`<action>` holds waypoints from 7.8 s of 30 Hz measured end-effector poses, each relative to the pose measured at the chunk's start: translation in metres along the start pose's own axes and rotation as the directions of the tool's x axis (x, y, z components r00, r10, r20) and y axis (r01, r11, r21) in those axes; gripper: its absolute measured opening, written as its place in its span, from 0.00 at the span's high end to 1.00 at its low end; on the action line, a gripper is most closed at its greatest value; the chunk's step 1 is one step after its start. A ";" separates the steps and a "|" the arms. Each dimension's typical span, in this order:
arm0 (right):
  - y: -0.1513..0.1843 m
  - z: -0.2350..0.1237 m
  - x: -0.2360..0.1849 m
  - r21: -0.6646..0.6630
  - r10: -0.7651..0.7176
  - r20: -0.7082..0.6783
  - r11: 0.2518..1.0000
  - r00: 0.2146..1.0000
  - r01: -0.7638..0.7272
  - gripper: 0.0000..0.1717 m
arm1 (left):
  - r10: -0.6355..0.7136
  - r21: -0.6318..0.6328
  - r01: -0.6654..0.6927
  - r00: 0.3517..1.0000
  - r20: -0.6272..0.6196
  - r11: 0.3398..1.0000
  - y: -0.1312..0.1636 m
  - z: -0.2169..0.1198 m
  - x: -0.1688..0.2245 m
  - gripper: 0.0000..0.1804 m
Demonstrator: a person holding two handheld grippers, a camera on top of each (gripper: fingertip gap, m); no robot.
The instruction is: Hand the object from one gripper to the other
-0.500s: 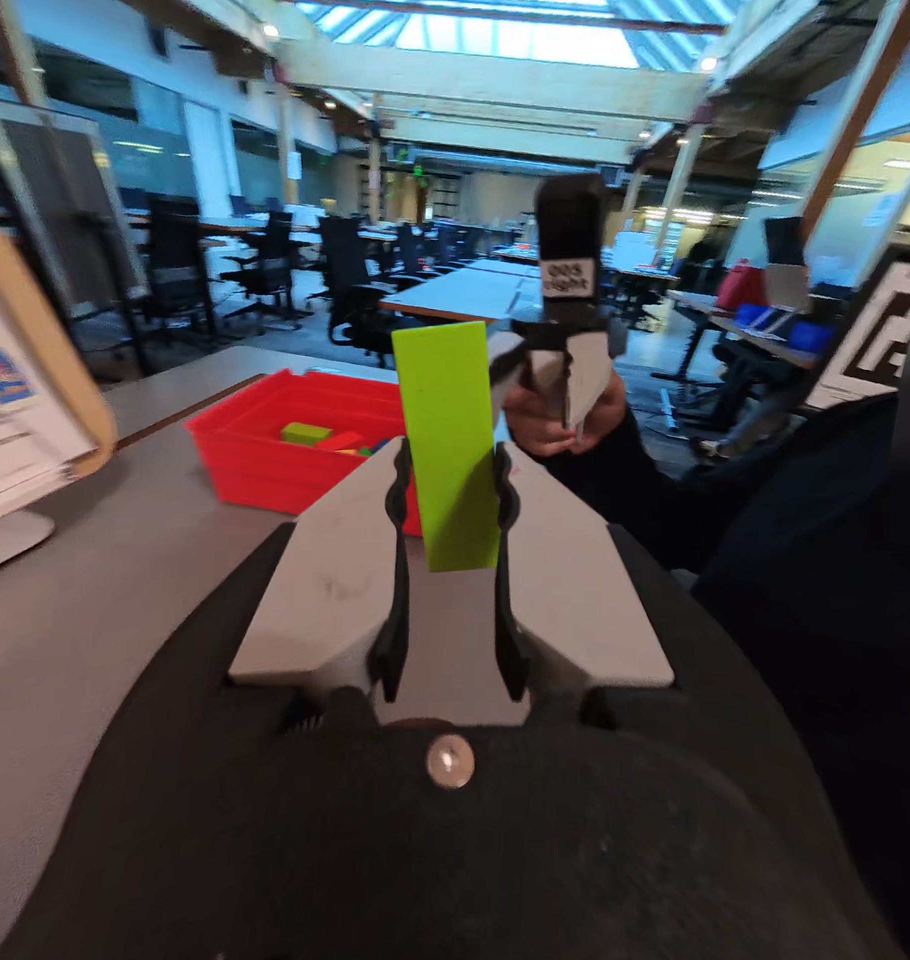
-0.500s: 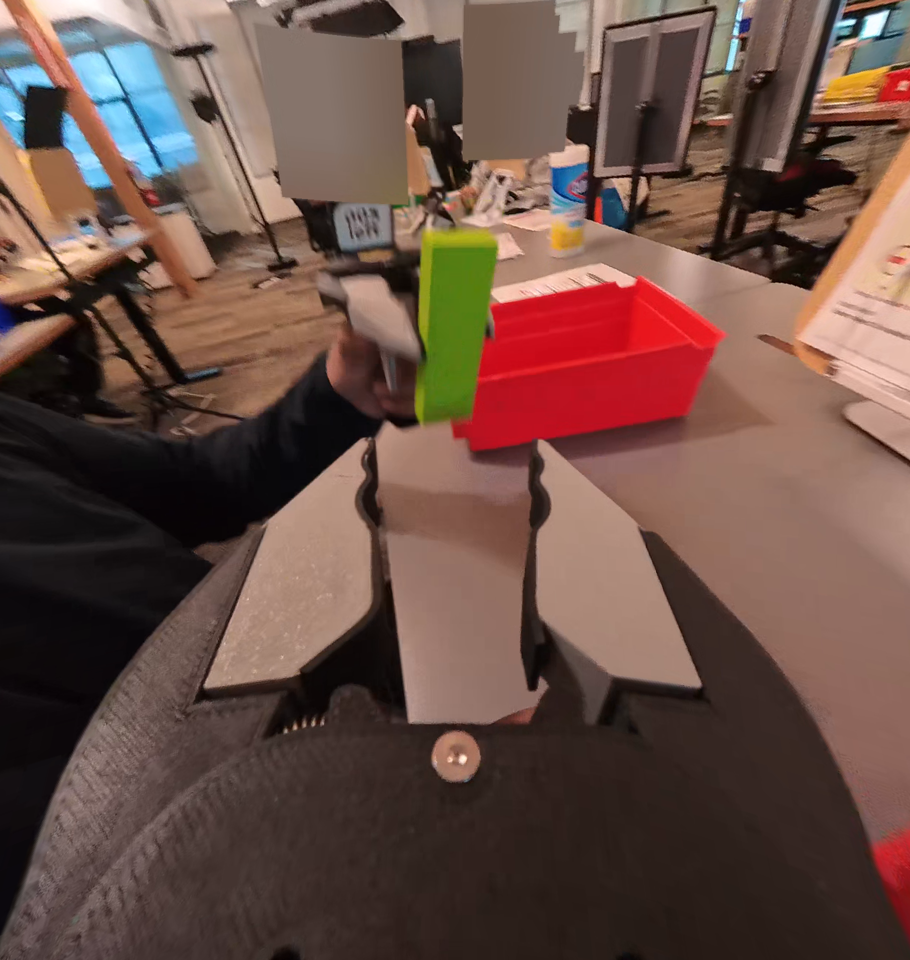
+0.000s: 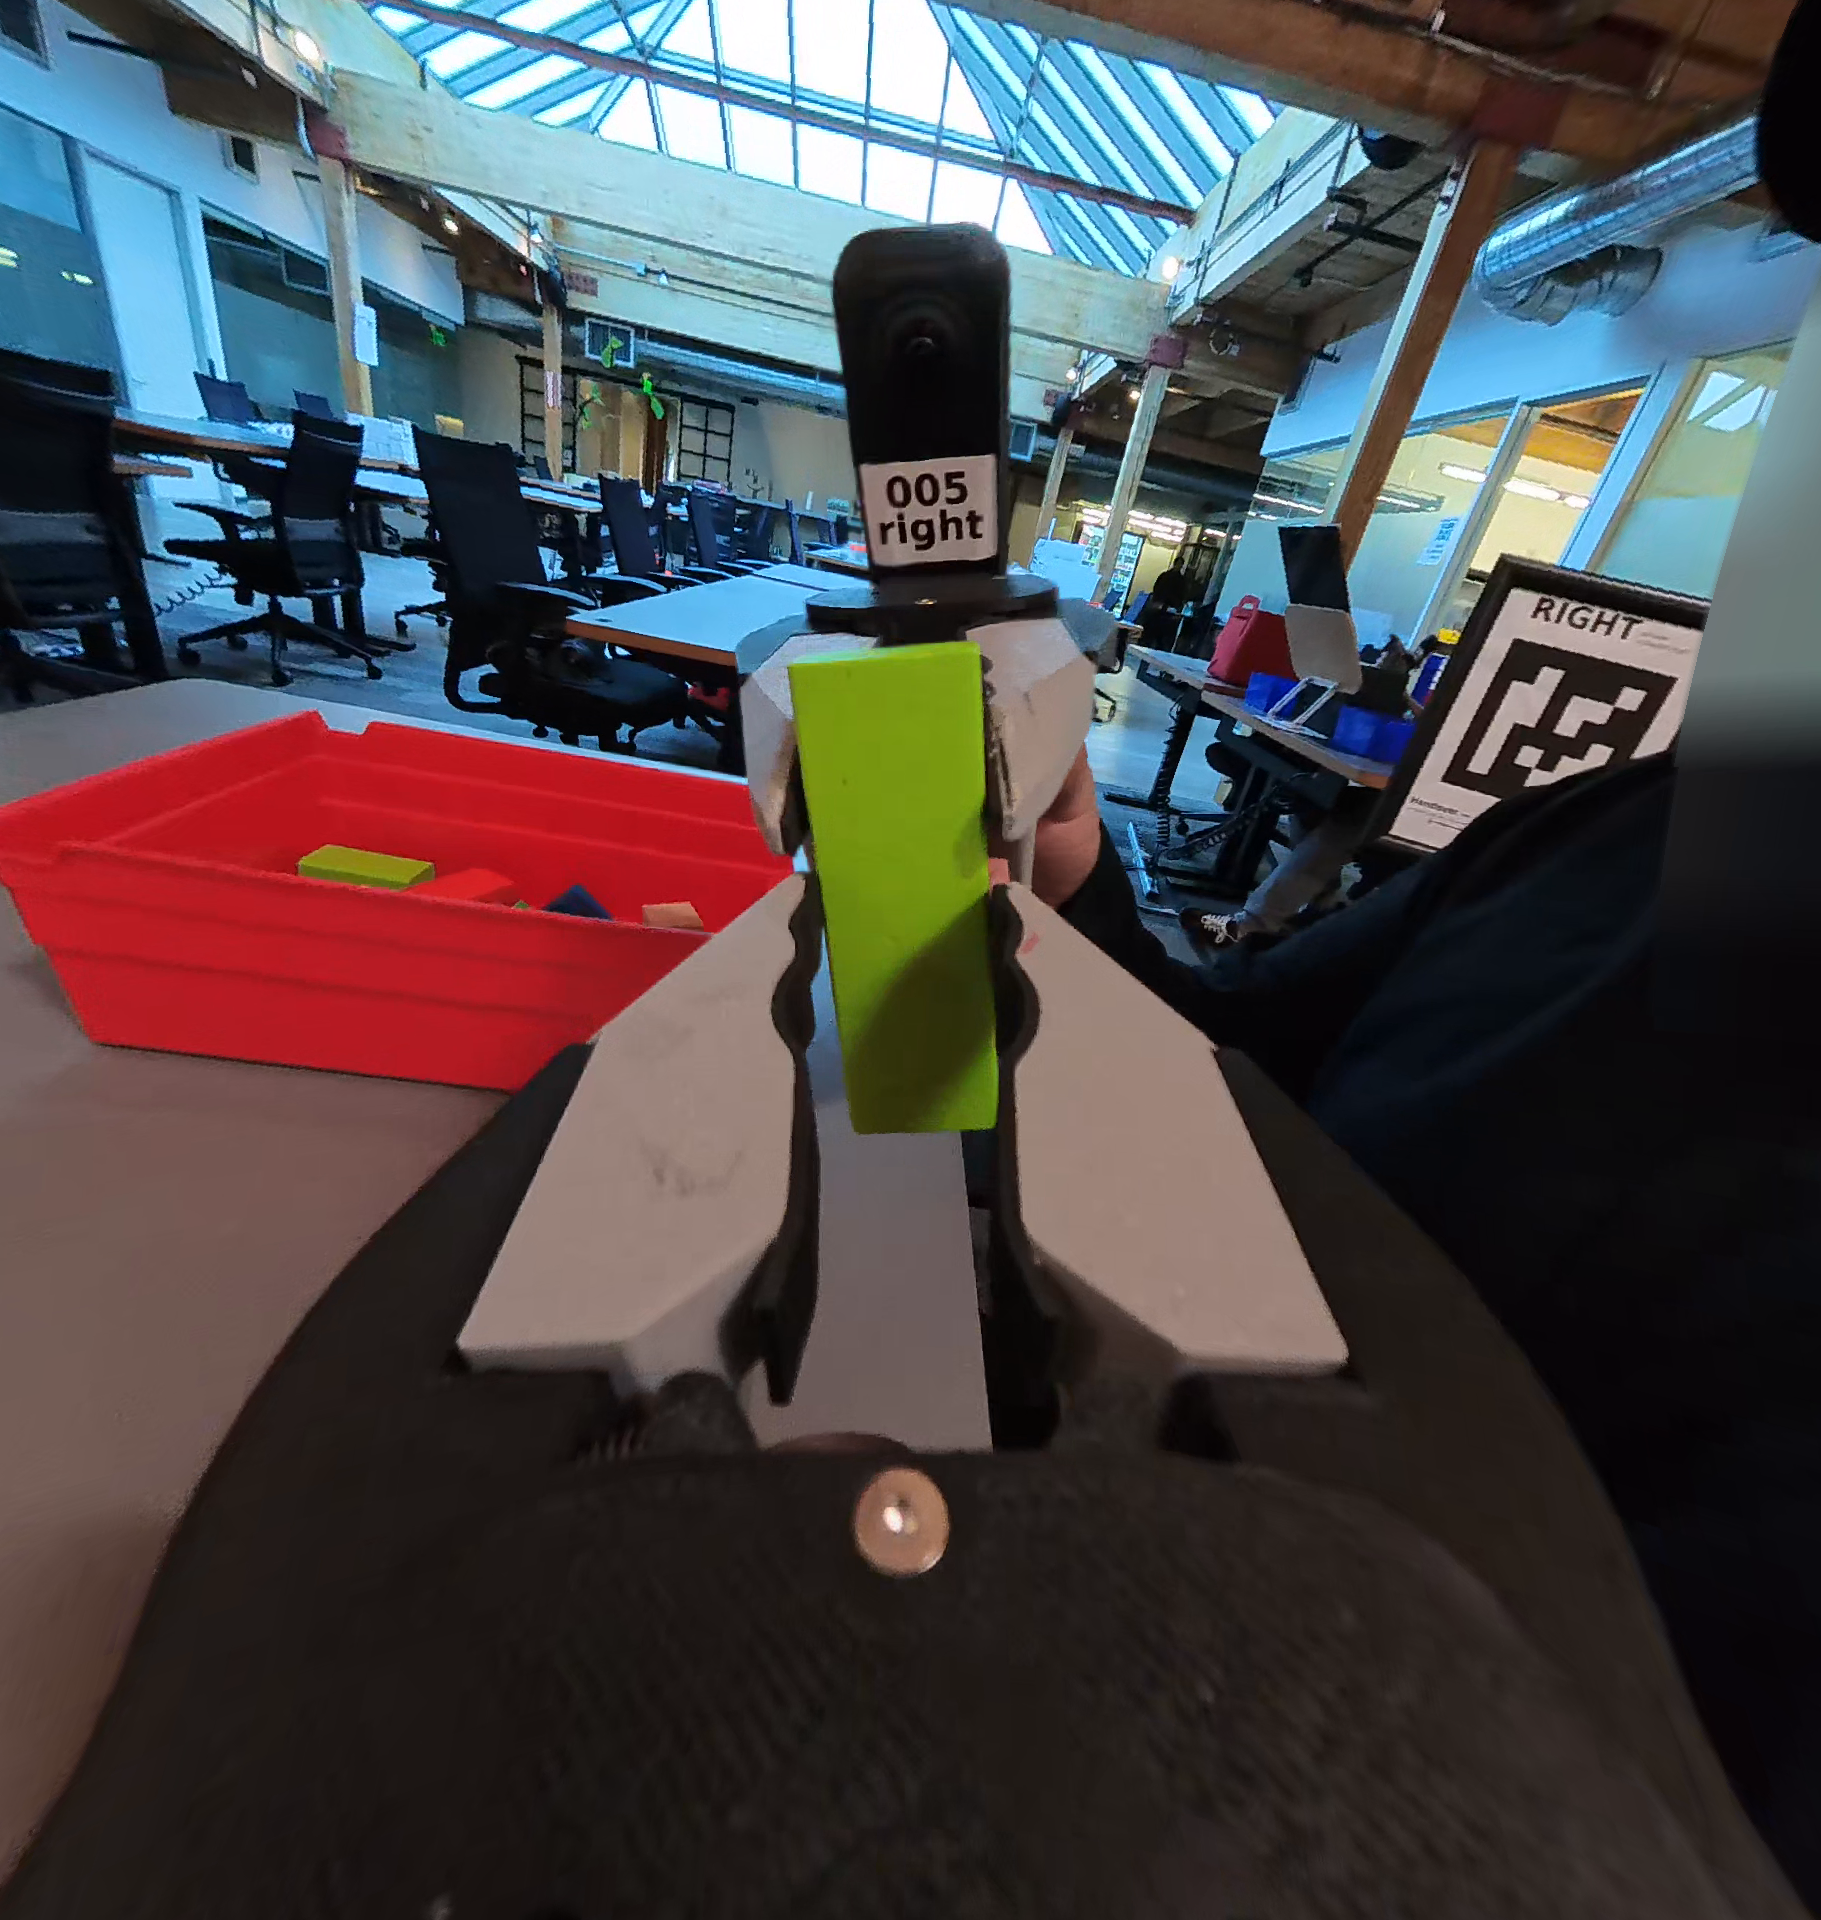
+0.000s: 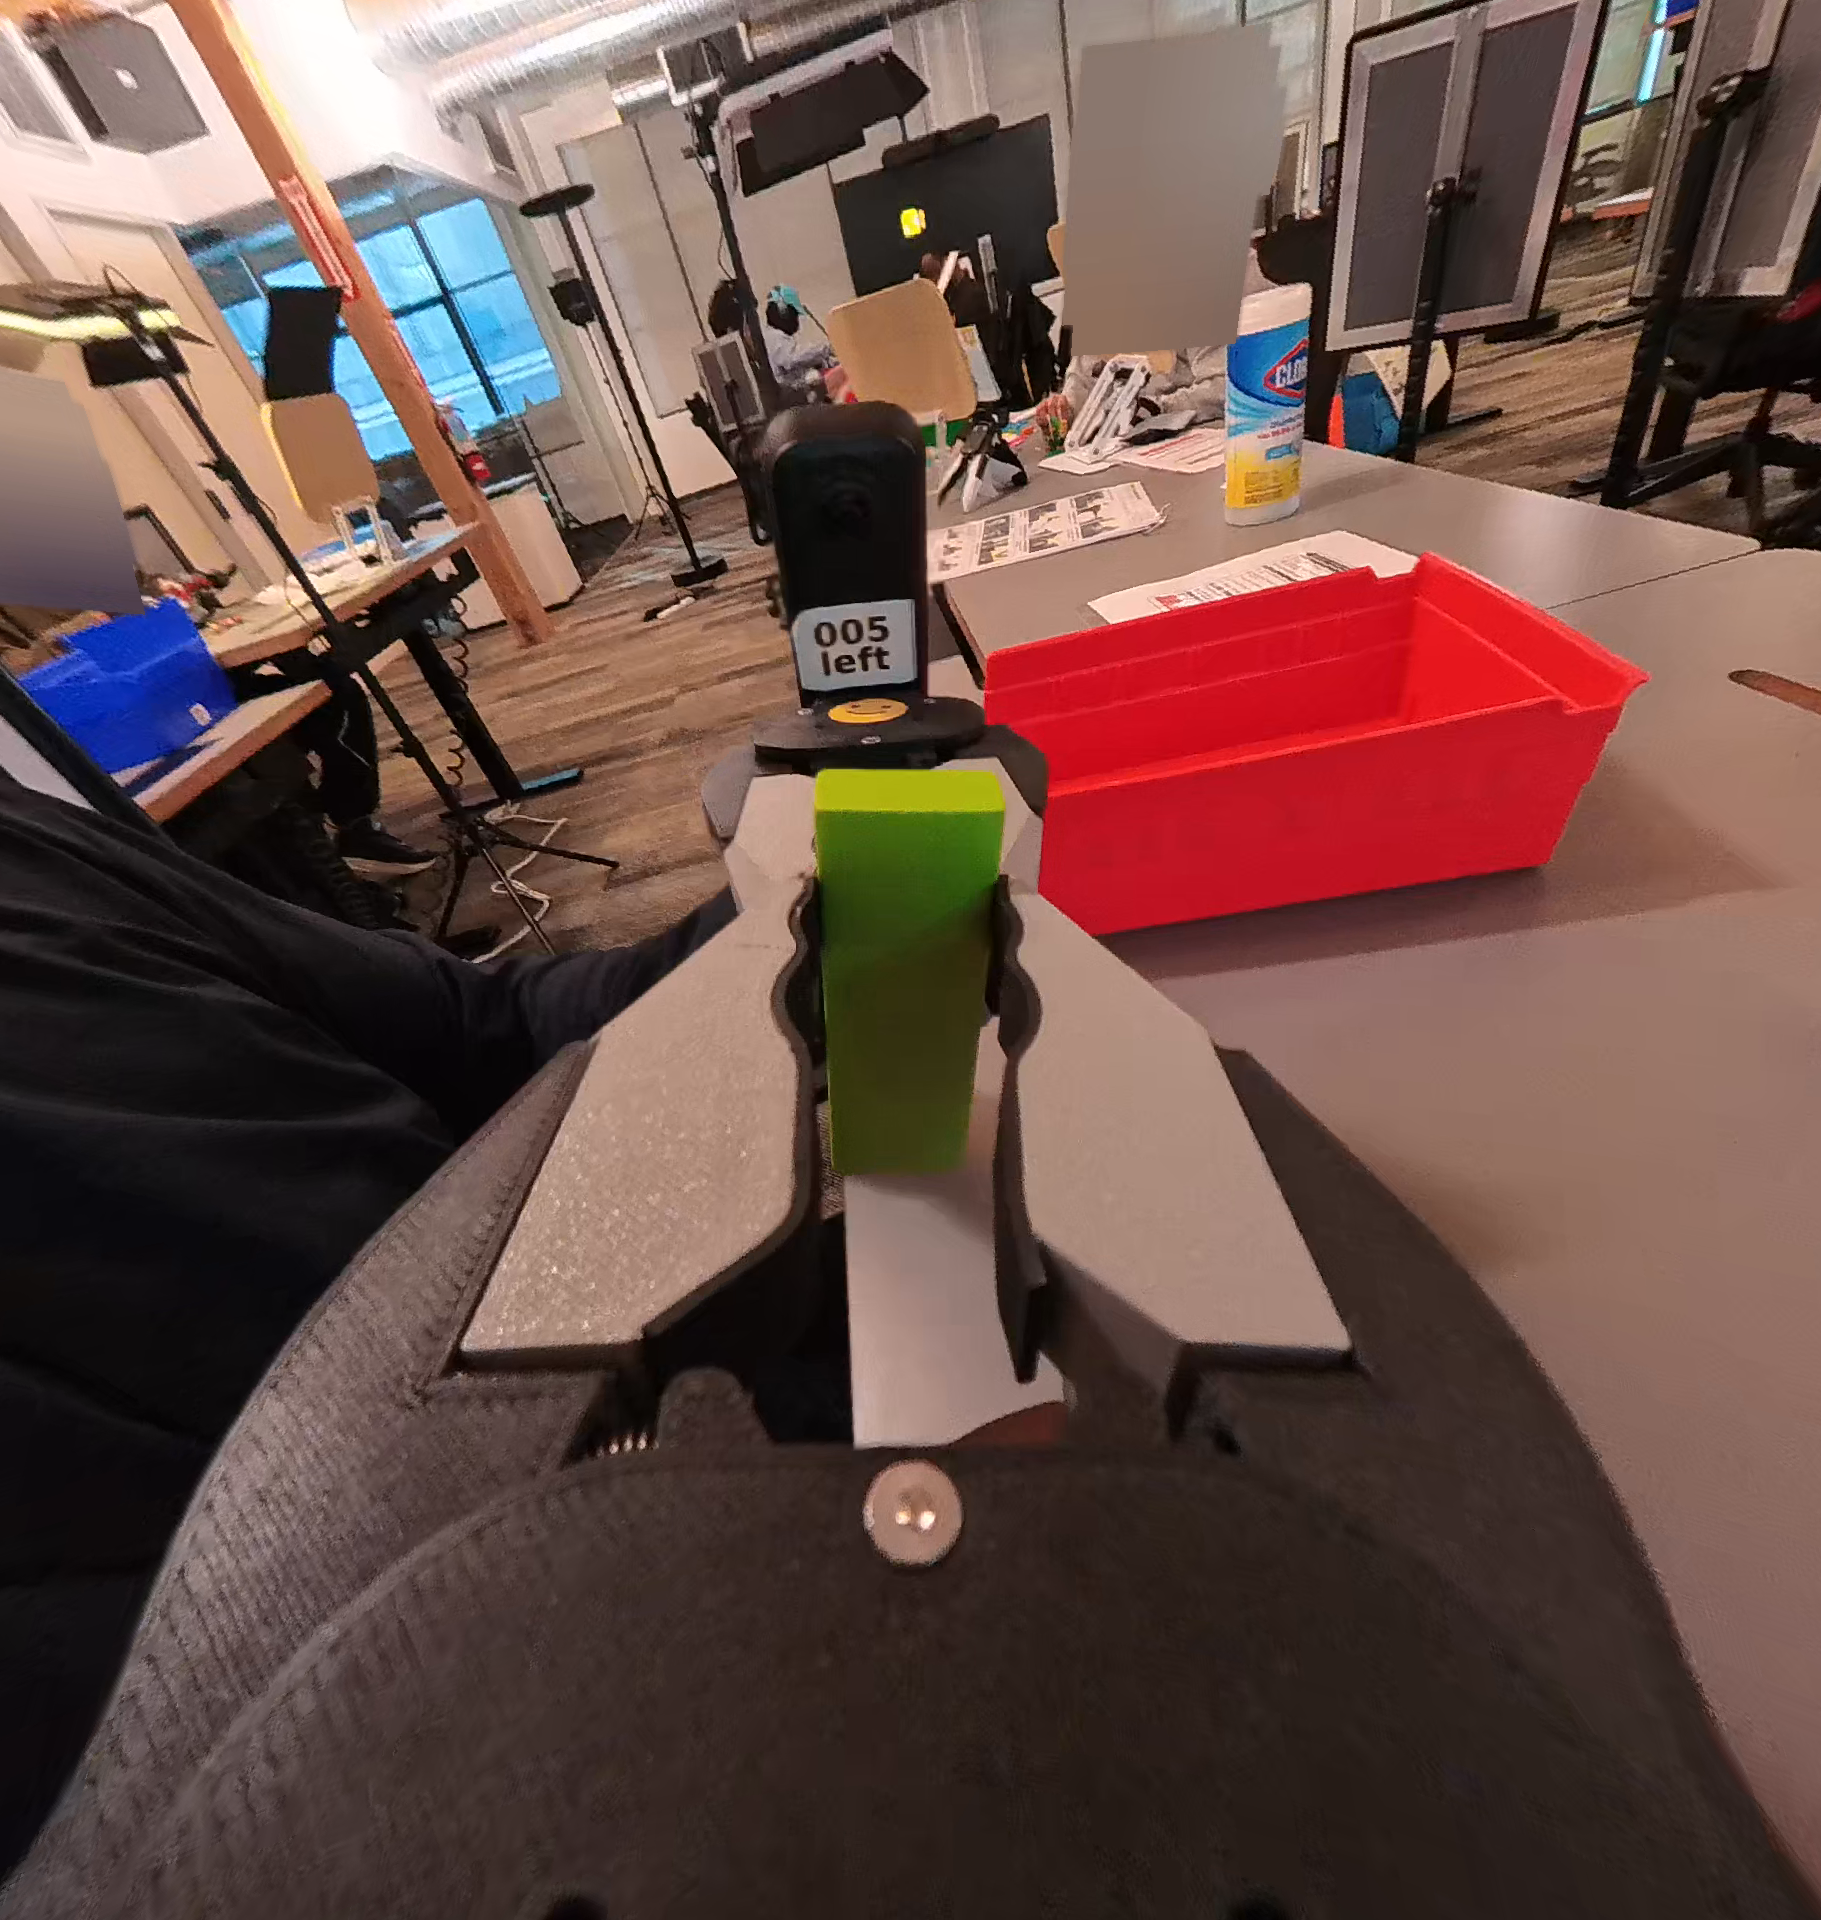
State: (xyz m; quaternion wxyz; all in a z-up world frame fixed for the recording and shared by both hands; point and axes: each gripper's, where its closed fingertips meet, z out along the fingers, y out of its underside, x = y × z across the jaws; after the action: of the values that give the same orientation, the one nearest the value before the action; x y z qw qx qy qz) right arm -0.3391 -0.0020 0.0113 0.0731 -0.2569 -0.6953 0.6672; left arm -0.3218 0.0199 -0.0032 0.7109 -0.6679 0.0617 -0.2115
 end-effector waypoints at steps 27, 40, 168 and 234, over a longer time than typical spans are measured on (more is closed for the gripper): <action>0.133 -0.292 0.322 -0.650 -0.645 -0.696 0.382 0.315 -0.657 0.82 | 0.134 -0.257 -0.049 0.937 0.324 0.965 -0.007 -0.060 -0.049 0.84; 0.148 -0.253 0.303 -0.590 -0.242 -0.807 0.381 0.539 -0.712 0.82 | 0.089 -0.224 -0.011 0.936 0.340 0.975 -0.011 -0.074 -0.056 0.85; 0.152 -0.102 0.125 -0.441 -0.281 -0.775 0.882 0.566 -0.167 0.82 | 0.492 -0.514 0.235 0.147 0.858 0.825 0.069 -0.284 -0.097 1.00; 0.137 -0.082 0.076 -0.505 -0.330 -0.614 0.862 0.718 -0.036 0.81 | 0.262 -0.439 0.251 0.519 0.814 0.863 0.095 -0.107 -0.063 0.72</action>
State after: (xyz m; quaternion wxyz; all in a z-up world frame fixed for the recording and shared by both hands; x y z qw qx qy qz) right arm -0.3327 0.1028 -0.1313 0.3110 -0.4351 -0.7812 0.3219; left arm -0.3976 -0.0529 -0.1192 0.4469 -0.8448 -0.2398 0.1703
